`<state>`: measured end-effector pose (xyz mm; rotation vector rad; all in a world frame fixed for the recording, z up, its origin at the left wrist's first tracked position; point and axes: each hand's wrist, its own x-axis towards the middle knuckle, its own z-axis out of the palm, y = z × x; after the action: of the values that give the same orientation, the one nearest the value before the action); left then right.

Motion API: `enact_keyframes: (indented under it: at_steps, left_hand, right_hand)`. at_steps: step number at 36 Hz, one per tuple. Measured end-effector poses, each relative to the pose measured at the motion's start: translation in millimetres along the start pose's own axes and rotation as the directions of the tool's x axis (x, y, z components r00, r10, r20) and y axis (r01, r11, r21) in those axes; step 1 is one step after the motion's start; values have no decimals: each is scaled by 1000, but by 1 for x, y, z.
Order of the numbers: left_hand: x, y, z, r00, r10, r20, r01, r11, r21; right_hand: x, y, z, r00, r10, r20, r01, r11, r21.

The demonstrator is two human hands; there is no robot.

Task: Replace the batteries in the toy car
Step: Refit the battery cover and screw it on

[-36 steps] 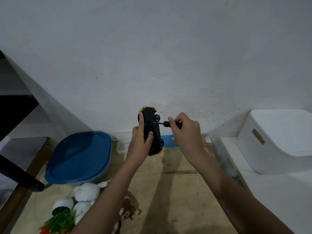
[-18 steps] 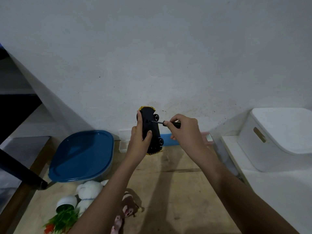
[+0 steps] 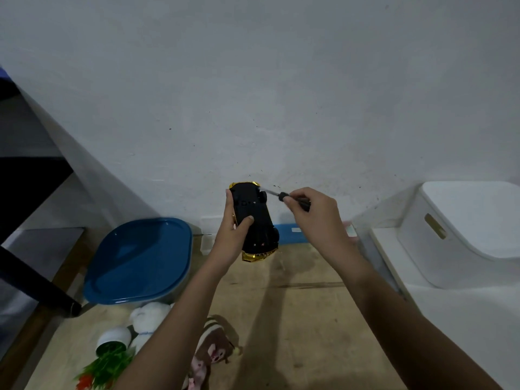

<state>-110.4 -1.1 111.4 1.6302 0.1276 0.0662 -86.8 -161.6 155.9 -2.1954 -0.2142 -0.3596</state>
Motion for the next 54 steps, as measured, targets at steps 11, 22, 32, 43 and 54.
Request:
enact_keyframes:
  at_steps: [11, 22, 32, 43, 54]
  left_hand:
    - [-4, -3, -9, 989, 72, 131, -67, 997, -39]
    - [-10, 8, -8, 962, 141, 235, -126, 989, -77]
    - [-1, 8, -6, 958, 159, 239, -149, 987, -59]
    - [2, 5, -4, 960, 168, 223, -160, 986, -51]
    - [2, 7, -1, 955, 211, 208, -209, 977, -31]
  right_hand:
    - [15, 5, 8, 943, 258, 211, -312, 907, 284]
    - [21, 12, 14, 985, 98, 144, -135, 953, 270]
    - [28, 10, 16, 966, 22, 259, -131, 902, 411]
    - [27, 5, 26, 972, 90, 219, -181, 880, 440]
    - [26, 3, 27, 963, 126, 239, -230, 844, 484]
